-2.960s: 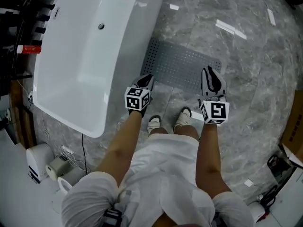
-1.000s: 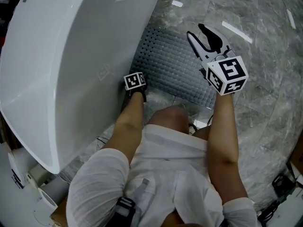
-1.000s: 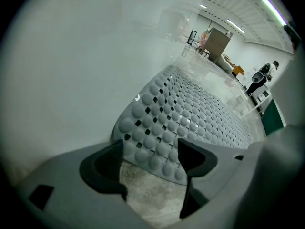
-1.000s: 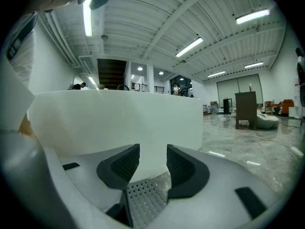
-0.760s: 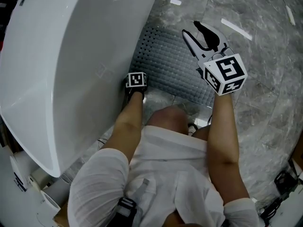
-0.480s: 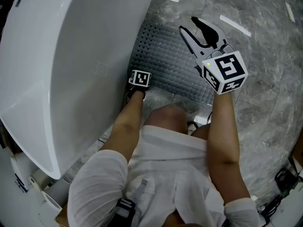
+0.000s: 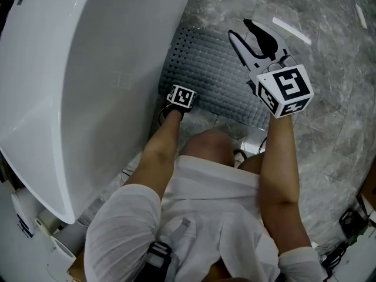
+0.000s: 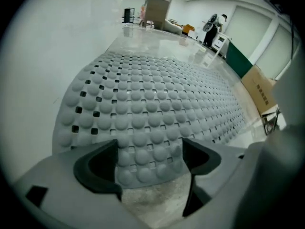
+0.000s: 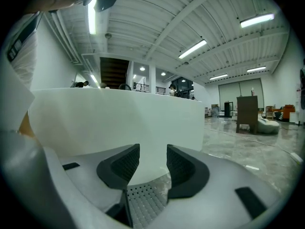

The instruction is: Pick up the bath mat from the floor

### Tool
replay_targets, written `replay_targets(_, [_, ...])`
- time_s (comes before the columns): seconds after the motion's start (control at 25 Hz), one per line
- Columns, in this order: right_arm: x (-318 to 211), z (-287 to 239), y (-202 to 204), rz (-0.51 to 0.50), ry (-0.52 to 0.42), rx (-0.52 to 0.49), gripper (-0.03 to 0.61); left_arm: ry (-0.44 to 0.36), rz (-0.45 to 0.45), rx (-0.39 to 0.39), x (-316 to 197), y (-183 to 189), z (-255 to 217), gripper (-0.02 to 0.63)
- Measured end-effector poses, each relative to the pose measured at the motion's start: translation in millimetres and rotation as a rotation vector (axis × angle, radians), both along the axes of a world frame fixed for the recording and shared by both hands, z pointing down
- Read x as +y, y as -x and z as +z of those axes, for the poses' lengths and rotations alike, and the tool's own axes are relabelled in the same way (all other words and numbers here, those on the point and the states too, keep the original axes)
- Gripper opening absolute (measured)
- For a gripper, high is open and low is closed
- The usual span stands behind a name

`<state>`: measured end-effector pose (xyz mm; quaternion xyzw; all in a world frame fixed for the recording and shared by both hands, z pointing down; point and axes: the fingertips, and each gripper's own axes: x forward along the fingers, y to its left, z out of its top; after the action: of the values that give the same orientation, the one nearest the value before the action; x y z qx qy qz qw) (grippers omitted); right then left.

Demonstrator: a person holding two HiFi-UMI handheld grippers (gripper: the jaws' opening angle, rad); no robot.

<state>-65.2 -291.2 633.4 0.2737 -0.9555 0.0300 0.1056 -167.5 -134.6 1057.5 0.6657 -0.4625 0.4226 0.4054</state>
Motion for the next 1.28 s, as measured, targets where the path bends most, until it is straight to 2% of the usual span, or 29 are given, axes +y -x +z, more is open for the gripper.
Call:
replay_targets(0.08, [-1.5, -1.5, 0.5, 0.003, 0.002, -0.012, 0.181, -0.024, -0.005, 0.042, -3.8, -14.1, -3.2, 0.414])
replay_targets(0.16, [-2.3, -1.6, 3.2, -0.001, 0.004, -0.017, 0.181, 0.016, -0.008, 0.043, 8.9, -24.1, 0.0, 0.419])
replay_targets(0.2, [-2.4, -1.1, 4.8, -0.003, 0.006, -0.019, 0.181, 0.011, -0.002, 0.04, 10.0, -27.7, -0.3, 0.42])
replay_targets(0.28, [-2.3, 0.3, 6.8, -0.006, 0.008, -0.015, 0.181, -0.04, 0.031, 0.047, -0.3, -32.7, -5.0, 0.422])
replay_targets(0.4, [-2.7, 3.3, 7.6, -0.005, 0.007, -0.002, 0.181, 0.052, 0.027, 0.036, 12.3, -20.6, -1.0, 0.42])
replay_targets(0.44, [-3.1, 4.3, 7.6, -0.003, 0.009, -0.001, 0.181, 0.044, 0.022, 0.032, 9.6, -15.5, -3.7, 0.42])
replay_targets(0.52, [-4.5, 5.6, 6.7, 0.006, 0.015, -0.005, 0.182, -0.036, 0.023, 0.016, -9.0, -5.1, -15.5, 0.42])
replay_targets(0.56, [-4.9, 5.5, 6.3, 0.01, 0.018, -0.008, 0.181, -0.05, 0.015, -0.002, -13.5, 2.1, -18.3, 0.42])
replay_targets(0.64, [-3.9, 3.7, 7.3, 0.01, 0.018, -0.012, 0.182, -0.009, -0.027, -0.053, -10.5, 21.2, -15.3, 0.42])
replay_targets(0.8, [1.3, 1.7, 15.5, -0.011, 0.005, -0.01, 0.183, -0.001, -0.101, -0.14, -25.5, 53.9, -12.2, 0.422])
replay_targets(0.88, [3.0, 4.1, 18.5, -0.02, 0.005, -0.002, 0.184, 0.044, -0.145, -0.139, -26.1, 61.9, -5.4, 0.422])
replay_targets(1.0, [6.0, 4.2, 21.4, -0.029, 0.002, 0.005, 0.189, 0.12, -0.198, -0.083, -19.7, 62.8, 8.3, 0.439])
replay_targets(1.28, [6.5, 1.3, 16.4, -0.02, -0.004, 0.004, 0.19, 0.119, -0.17, -0.092, -16.6, 61.2, 11.6, 0.463])
